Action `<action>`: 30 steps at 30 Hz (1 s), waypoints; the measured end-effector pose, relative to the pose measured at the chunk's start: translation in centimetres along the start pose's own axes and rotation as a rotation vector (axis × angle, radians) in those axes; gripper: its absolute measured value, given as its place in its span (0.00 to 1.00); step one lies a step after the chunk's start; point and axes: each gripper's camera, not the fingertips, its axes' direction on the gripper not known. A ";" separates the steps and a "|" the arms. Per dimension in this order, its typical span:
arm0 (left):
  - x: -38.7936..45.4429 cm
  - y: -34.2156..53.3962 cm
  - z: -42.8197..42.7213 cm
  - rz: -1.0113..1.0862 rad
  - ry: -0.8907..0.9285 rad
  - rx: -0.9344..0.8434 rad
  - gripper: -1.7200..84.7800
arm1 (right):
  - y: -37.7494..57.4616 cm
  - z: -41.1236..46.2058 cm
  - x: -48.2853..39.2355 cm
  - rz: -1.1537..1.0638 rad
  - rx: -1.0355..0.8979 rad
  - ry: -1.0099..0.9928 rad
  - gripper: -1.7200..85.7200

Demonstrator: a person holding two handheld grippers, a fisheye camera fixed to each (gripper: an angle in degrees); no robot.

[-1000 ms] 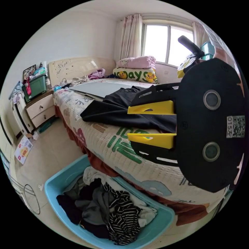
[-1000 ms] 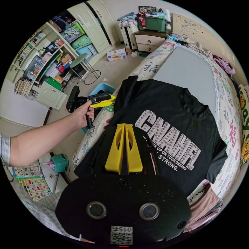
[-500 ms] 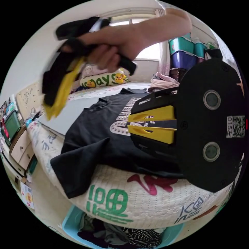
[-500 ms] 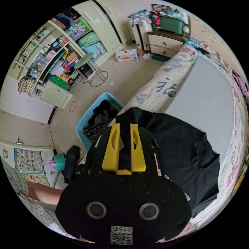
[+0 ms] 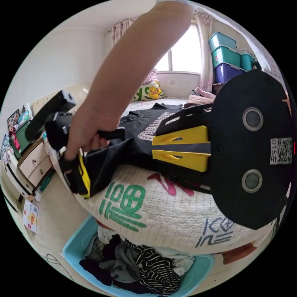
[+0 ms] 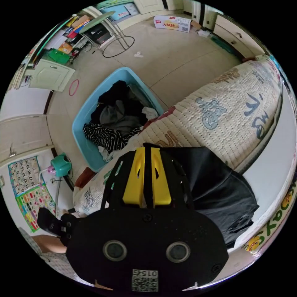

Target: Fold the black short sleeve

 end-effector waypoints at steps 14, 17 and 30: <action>1.0 -2.2 9.9 0.162 -0.035 0.008 0.10 | 28.2 -6.7 18.7 0.692 0.504 -0.387 0.03; 2.9 -2.7 12.7 0.265 -0.086 -0.016 0.11 | 30.7 -4.9 21.0 0.737 0.501 -0.394 0.03; 8.1 -0.9 26.1 0.597 -0.150 -0.194 0.17 | 32.6 -1.5 23.6 0.754 0.491 -0.493 0.03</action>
